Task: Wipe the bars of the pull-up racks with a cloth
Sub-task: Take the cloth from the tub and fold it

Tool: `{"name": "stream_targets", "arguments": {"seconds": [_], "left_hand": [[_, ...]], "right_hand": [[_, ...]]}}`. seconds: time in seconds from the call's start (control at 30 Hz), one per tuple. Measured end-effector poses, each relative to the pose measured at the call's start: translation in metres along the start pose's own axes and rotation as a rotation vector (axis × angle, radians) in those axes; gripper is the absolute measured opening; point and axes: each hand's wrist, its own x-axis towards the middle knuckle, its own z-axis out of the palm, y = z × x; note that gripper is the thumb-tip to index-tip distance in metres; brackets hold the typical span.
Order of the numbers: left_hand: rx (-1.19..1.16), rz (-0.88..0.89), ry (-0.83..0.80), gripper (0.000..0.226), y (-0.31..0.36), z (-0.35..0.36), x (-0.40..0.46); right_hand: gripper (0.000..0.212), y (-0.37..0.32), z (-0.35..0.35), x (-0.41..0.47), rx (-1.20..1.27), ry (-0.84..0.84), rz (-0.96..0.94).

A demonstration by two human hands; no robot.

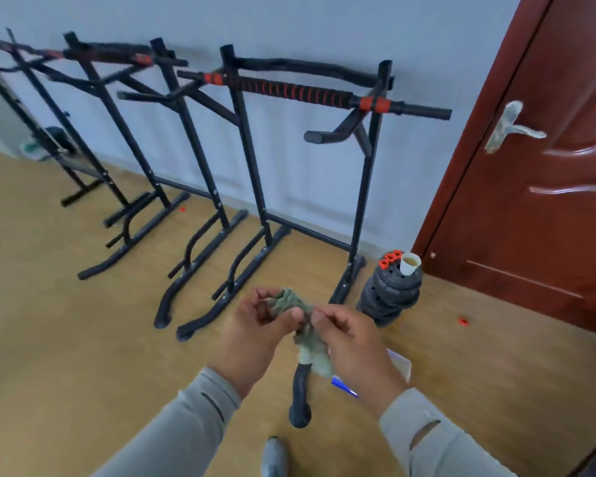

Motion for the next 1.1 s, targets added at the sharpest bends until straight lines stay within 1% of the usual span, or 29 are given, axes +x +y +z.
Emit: {"name": "stream_targets", "arguments": {"seconds": [0.07, 0.13, 0.2, 0.3, 0.33, 0.37, 0.4, 0.47, 0.5, 0.57, 0.63, 0.7, 0.8, 0.87, 0.93, 0.97, 1.03, 1.1], "left_hand": [[0.005, 0.024, 0.09, 0.035, 0.004, -0.019, -0.007], [0.011, 0.044, 0.131, 0.038, 0.005, -0.039, -0.011], [-0.061, 0.038, 0.162, 0.033, 0.004, -0.055, -0.016], [-0.269, 0.011, 0.2, 0.024, 0.006, -0.073, -0.019], [-0.322, 0.006, 0.207, 0.023, 0.007, -0.079, -0.02], [-0.359, 0.002, 0.209, 0.025, 0.007, -0.087, -0.02], [-0.382, -0.006, 0.2, 0.033, 0.008, -0.095, -0.02], [-0.343, -0.02, 0.173, 0.05, 0.007, -0.112, -0.021], [-0.267, -0.015, 0.175, 0.052, 0.006, -0.121, -0.021], [-0.1, 0.006, 0.249, 0.044, 0.002, -0.14, -0.021], [-0.039, 0.055, 0.344, 0.035, 0.002, -0.164, -0.017], [-0.01, 0.1, 0.399, 0.028, 0.007, -0.19, -0.011], [-0.094, 0.123, 0.44, 0.024, 0.015, -0.233, 0.004], [-0.174, 0.118, 0.474, 0.023, 0.02, -0.261, 0.014], [-0.194, 0.128, 0.517, 0.021, 0.023, -0.289, 0.022], [-0.173, 0.137, 0.536, 0.021, 0.024, -0.301, 0.027], [-0.043, 0.158, 0.552, 0.019, 0.026, -0.32, 0.035], [0.077, 0.175, 0.517, 0.02, 0.025, -0.331, 0.045]], "right_hand": [[0.017, -0.002, 0.014, 0.001, 0.117, -0.009, 0.059], [0.017, -0.006, 0.031, 0.003, 0.246, 0.0, 0.133], [0.017, -0.011, 0.048, 0.004, 0.327, -0.013, 0.185], [0.024, -0.022, 0.076, 0.005, 0.376, -0.061, 0.234], [0.026, -0.025, 0.085, 0.005, 0.358, -0.086, 0.236], [0.026, -0.027, 0.094, 0.005, 0.316, -0.114, 0.218], [0.024, -0.029, 0.103, 0.005, 0.257, -0.14, 0.184], [0.02, -0.034, 0.123, 0.004, 0.18, -0.173, 0.112], [0.018, -0.037, 0.135, 0.004, 0.161, -0.167, 0.086], [0.015, -0.043, 0.16, 0.007, 0.129, -0.118, 0.046], [0.014, -0.05, 0.188, 0.01, 0.114, -0.083, 0.033], [0.014, -0.056, 0.216, 0.013, 0.103, -0.069, 0.04], [0.014, -0.068, 0.252, 0.019, 0.121, -0.01, 0.079], [0.014, -0.075, 0.272, 0.026, 0.207, 0.042, 0.135], [0.016, -0.082, 0.287, 0.034, 0.298, 0.082, 0.187], [0.016, -0.085, 0.294, 0.039, 0.335, 0.097, 0.205], [0.016, -0.091, 0.306, 0.048, 0.386, 0.113, 0.233], [0.015, -0.095, 0.315, 0.056, 0.381, 0.071, 0.239]]}}
